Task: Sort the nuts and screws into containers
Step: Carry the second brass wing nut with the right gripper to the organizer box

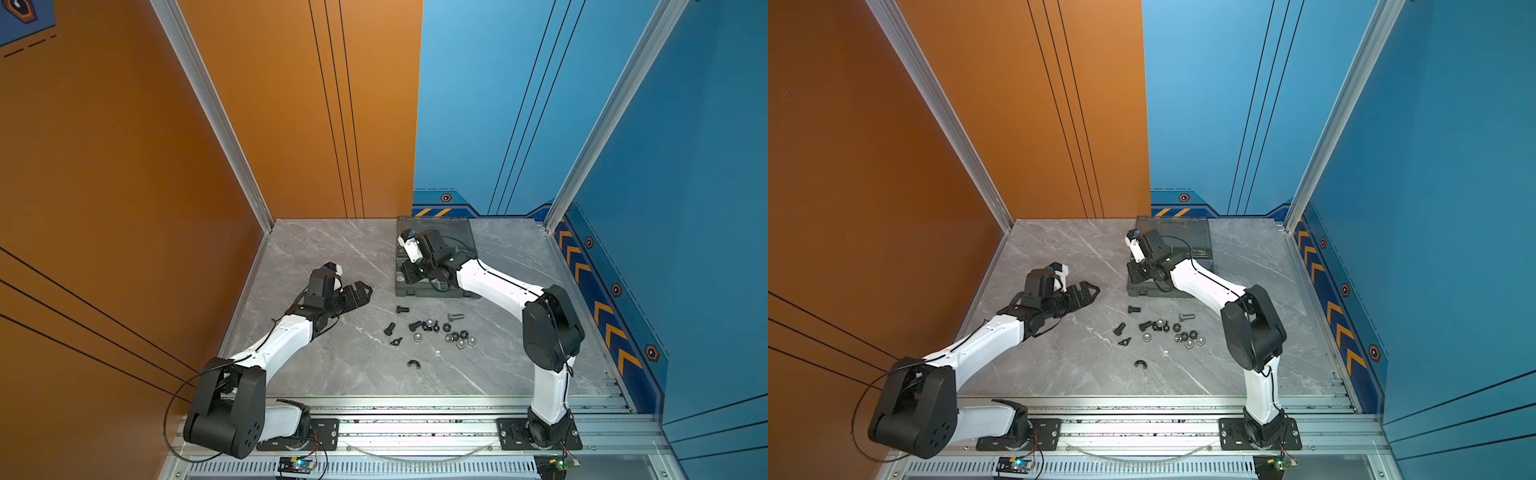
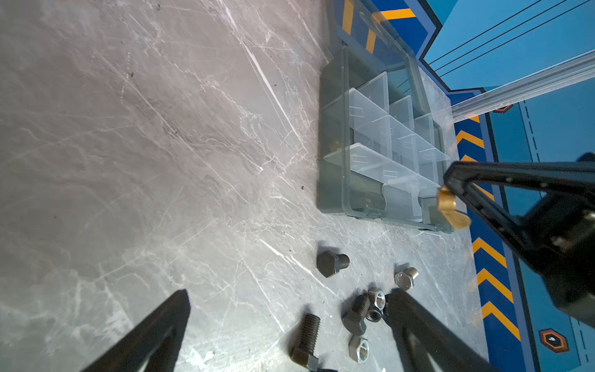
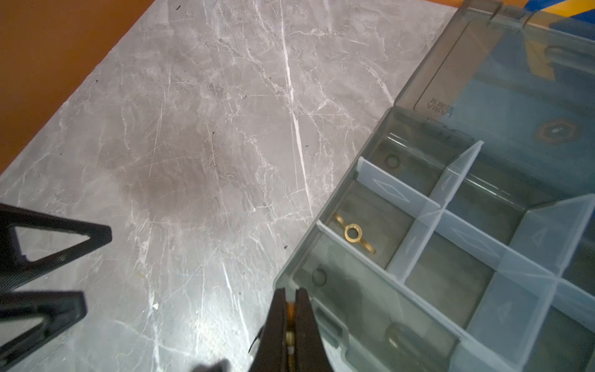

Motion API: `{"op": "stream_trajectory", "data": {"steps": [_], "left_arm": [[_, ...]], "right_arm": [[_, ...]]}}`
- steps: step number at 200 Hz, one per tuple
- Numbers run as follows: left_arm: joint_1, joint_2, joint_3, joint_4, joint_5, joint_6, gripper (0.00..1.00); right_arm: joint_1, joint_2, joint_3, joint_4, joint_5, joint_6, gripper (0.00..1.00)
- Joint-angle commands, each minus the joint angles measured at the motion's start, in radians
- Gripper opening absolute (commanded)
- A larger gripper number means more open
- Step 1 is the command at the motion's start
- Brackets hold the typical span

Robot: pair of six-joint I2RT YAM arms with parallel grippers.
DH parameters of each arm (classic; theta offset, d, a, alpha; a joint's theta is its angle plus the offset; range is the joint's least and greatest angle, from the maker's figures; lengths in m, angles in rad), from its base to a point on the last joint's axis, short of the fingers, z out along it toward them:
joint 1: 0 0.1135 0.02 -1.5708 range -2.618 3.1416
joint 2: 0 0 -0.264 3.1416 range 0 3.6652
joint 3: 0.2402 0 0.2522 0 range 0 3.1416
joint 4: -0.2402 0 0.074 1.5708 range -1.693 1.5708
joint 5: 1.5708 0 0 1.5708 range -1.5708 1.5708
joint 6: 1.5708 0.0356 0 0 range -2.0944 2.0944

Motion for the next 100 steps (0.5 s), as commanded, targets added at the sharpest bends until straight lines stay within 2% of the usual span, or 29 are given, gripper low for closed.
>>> {"op": "stream_trajectory", "data": {"steps": [1, 25, 100], "left_arm": [[-0.009, 0.024, 0.004, 0.034, 0.045, -0.018, 0.98], [-0.011, 0.048, 0.023, 0.038, 0.095, -0.022, 0.98], [-0.024, 0.084, 0.025, 0.101, 0.144, -0.071, 0.98]], "right_arm": [[-0.016, 0.053, 0.072, 0.017, 0.019, -0.019, 0.00], [-0.031, 0.093, 0.095, 0.058, 0.014, -0.012, 0.00], [-0.082, 0.193, 0.170, 0.051, 0.020, -0.052, 0.00]]}}
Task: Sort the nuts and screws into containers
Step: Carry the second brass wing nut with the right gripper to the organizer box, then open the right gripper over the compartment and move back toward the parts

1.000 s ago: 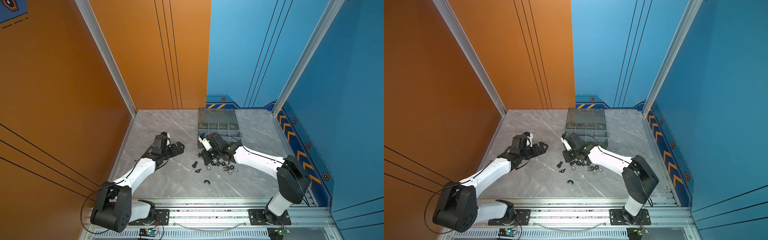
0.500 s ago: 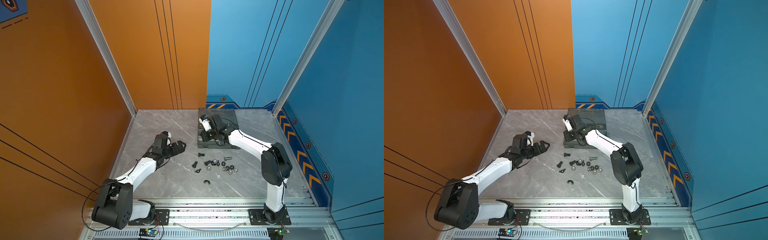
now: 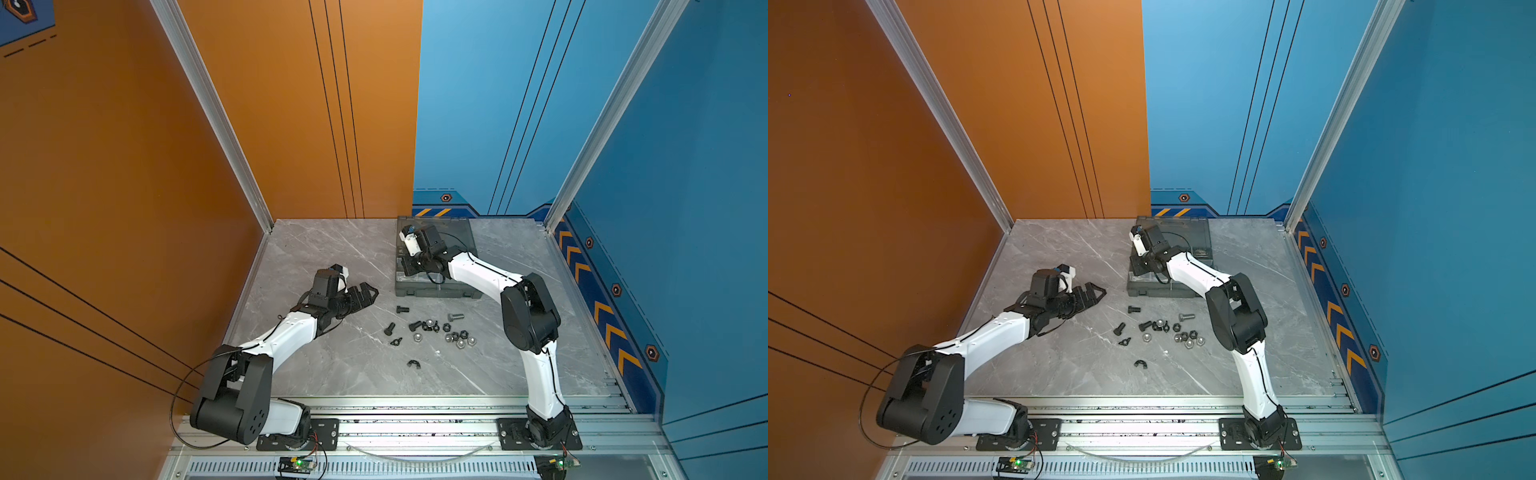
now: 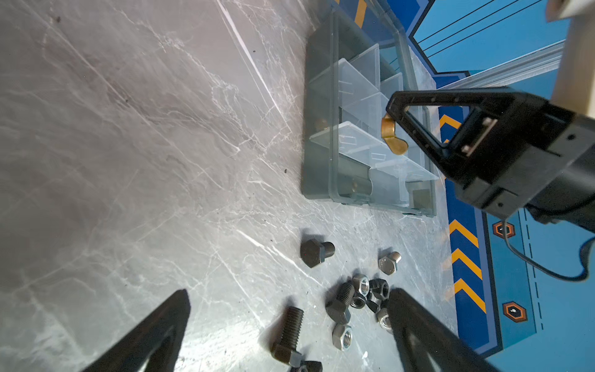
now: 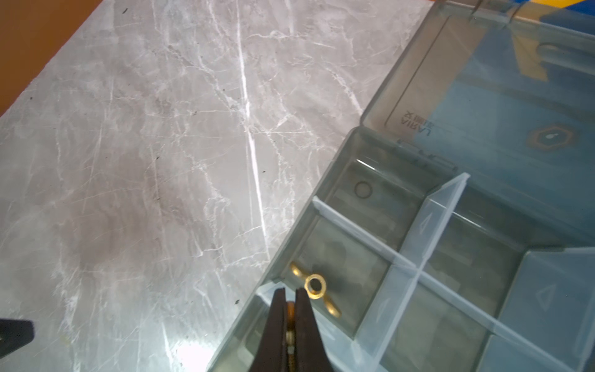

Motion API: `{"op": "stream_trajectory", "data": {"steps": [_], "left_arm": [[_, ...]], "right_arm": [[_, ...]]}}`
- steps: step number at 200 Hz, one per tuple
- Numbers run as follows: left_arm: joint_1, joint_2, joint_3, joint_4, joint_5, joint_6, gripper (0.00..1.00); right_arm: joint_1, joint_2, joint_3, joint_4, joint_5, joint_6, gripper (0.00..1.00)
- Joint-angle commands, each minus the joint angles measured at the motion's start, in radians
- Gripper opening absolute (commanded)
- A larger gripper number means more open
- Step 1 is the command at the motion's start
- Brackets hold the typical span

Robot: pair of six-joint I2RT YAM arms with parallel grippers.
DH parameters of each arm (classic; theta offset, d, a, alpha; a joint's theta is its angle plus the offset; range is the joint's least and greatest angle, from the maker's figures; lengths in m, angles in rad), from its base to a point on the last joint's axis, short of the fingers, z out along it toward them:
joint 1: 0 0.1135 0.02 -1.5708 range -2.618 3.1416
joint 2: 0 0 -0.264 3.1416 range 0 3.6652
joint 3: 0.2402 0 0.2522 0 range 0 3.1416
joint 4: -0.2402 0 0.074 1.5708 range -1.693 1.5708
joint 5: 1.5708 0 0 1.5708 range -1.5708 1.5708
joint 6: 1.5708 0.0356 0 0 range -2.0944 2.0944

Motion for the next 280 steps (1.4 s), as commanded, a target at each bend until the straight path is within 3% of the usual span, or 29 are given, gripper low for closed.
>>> {"op": "stream_trajectory", "data": {"steps": [1, 149, 181, 202, 244, 280], "left_arm": [[-0.010, 0.024, 0.025, 0.055, 0.057, -0.031, 0.98], [-0.029, 0.079, 0.042, 0.156, 0.097, -0.089, 0.98], [-0.032, 0.077, 0.042, 0.156, 0.092, -0.091, 0.98], [-0.031, 0.080, 0.042, 0.156, 0.094, -0.096, 0.98], [-0.031, 0.080, 0.037, 0.156, 0.099, -0.098, 0.98], [-0.028, 0.080, 0.046, 0.150, 0.108, -0.105, 0.98]], "right_arm": [[-0.016, 0.020, 0.041, 0.011, 0.020, -0.041, 0.00], [-0.033, 0.147, 0.168, -0.071, 0.068, -0.141, 0.01], [-0.035, 0.145, 0.168, -0.088, 0.072, -0.147, 0.12], [-0.036, 0.126, 0.166, -0.092, 0.067, -0.144, 0.29], [-0.042, 0.049, 0.127, -0.104, 0.016, -0.154, 0.33], [-0.046, -0.110, -0.024, -0.087, -0.095, -0.145, 0.36]]}}
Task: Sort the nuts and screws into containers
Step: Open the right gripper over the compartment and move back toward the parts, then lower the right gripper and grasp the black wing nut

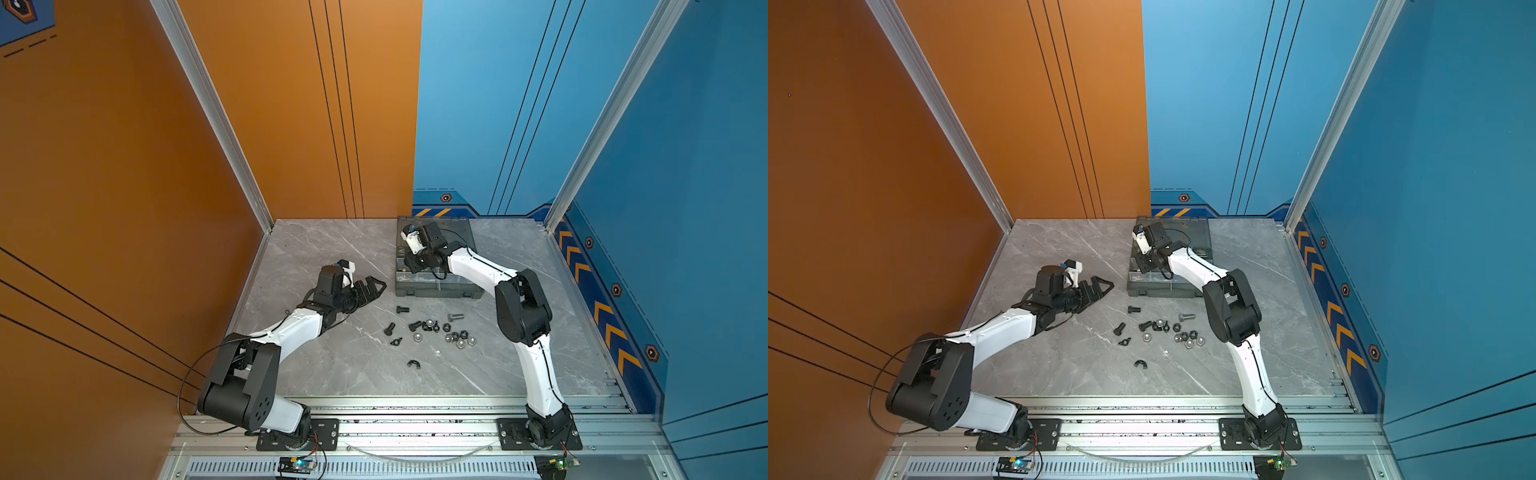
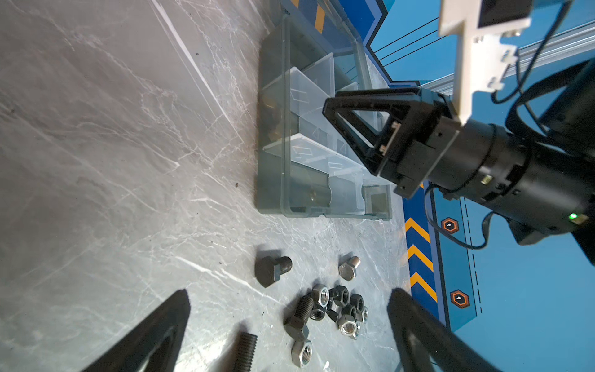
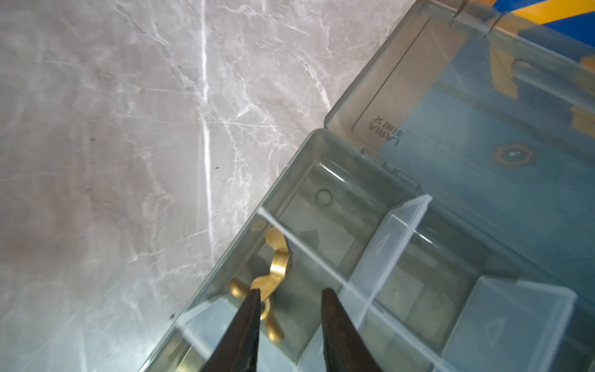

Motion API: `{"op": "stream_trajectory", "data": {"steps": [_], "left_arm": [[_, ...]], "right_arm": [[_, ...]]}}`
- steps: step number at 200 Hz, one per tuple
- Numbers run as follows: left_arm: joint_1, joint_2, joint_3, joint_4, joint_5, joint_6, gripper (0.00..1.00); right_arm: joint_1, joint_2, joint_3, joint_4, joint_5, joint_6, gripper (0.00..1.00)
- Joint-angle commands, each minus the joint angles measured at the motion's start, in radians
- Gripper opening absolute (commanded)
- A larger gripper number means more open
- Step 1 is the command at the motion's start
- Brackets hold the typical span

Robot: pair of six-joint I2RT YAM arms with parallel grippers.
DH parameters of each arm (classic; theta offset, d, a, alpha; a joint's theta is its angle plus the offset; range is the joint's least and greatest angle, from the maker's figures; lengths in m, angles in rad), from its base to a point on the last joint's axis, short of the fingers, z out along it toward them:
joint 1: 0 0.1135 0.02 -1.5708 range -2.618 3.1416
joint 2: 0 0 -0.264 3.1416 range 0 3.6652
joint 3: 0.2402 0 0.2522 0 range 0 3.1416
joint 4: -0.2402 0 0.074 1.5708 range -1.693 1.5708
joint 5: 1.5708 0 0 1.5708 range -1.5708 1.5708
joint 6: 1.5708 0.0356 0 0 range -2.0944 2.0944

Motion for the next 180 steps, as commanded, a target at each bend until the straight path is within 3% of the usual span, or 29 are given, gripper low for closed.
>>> {"op": "stream_trajectory", "data": {"steps": [1, 51, 92, 112, 180], "left_arm": [[-0.002, 0.012, 0.025, 0.001, 0.032, -0.011, 0.98], [-0.002, 0.006, 0.019, -0.002, 0.032, -0.020, 0.98], [0.007, 0.009, 0.009, 0.008, 0.050, -0.022, 0.98], [0.009, 0.000, 0.001, 0.011, 0.054, -0.027, 0.98], [0.067, -0.088, -0.057, -0.043, 0.077, -0.009, 0.98]], "right_arm": [[-0.007, -0.155, -0.083, -0.016, -0.095, -0.004, 0.36], [0.020, -0.391, -0.362, -0.016, -0.206, -0.024, 0.38], [0.126, -0.554, -0.550, -0.050, -0.192, -0.294, 0.42], [0.168, -0.566, -0.573, -0.086, -0.189, -0.348, 0.44], [0.257, -0.492, -0.624, -0.065, -0.211, -0.358, 0.44]]}}
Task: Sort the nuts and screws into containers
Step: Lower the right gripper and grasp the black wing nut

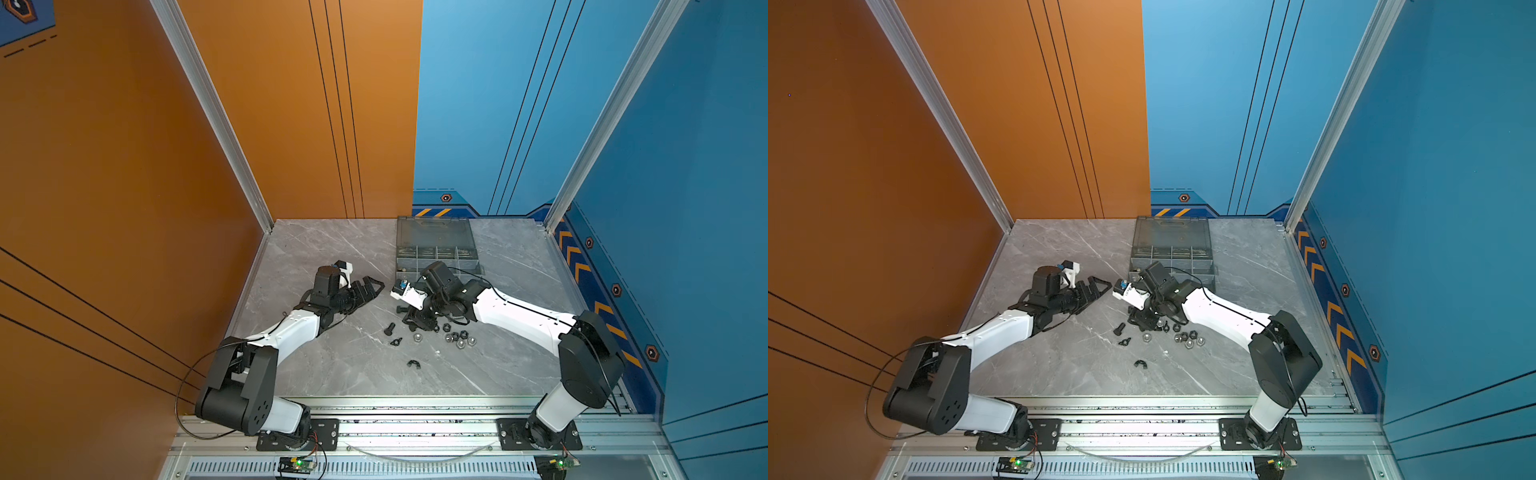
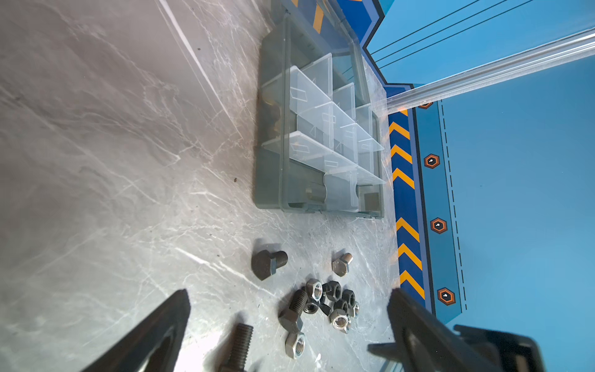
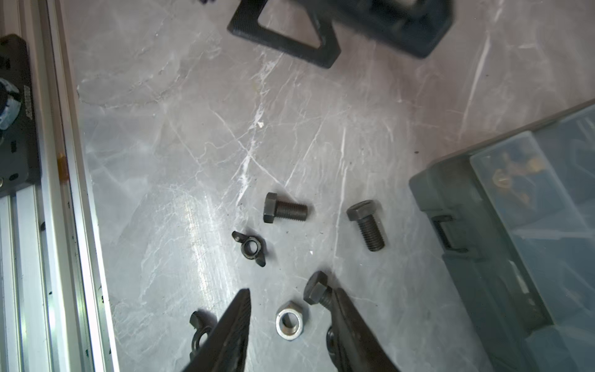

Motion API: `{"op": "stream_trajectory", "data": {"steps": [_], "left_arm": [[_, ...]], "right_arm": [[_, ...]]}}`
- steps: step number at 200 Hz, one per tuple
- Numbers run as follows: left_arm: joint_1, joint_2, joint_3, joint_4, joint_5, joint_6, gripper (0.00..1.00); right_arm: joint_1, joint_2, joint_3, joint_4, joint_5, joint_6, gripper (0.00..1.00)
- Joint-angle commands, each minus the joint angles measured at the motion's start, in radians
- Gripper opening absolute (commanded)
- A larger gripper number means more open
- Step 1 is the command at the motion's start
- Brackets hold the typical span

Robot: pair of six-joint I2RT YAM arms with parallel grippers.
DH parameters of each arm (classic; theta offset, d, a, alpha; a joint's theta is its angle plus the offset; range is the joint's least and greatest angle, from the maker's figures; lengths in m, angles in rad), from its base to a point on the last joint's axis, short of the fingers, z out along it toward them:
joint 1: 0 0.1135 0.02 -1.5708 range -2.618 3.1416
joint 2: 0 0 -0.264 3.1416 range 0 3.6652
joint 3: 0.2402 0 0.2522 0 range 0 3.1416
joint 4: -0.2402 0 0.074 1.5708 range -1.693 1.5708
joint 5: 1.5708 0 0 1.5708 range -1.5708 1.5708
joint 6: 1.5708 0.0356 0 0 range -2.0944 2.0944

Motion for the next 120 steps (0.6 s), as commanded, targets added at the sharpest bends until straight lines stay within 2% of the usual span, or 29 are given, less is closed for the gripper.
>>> {"op": "stream_trajectory", "data": {"steps": [1, 46, 120], "left_arm": [[0.032, -0.052, -0.036, -0.034, 0.036, 0.013, 0.98], [0.073, -0.119, -0.071, -0.069, 0.037, 0.021, 0.98], [0.091, -0.105, -0.070, -0.057, 0.063, 0.018, 0.98]], "right_arm": [[0.020, 0.031, -0.035, 0.001, -0.026, -0.028, 0.44], [0.039, 0.069, -0.049, 0.022, -0.066, -0.030, 0.44], [0.055, 0.127, -0.057, 0.061, -0.089, -0.028, 0.43]]}}
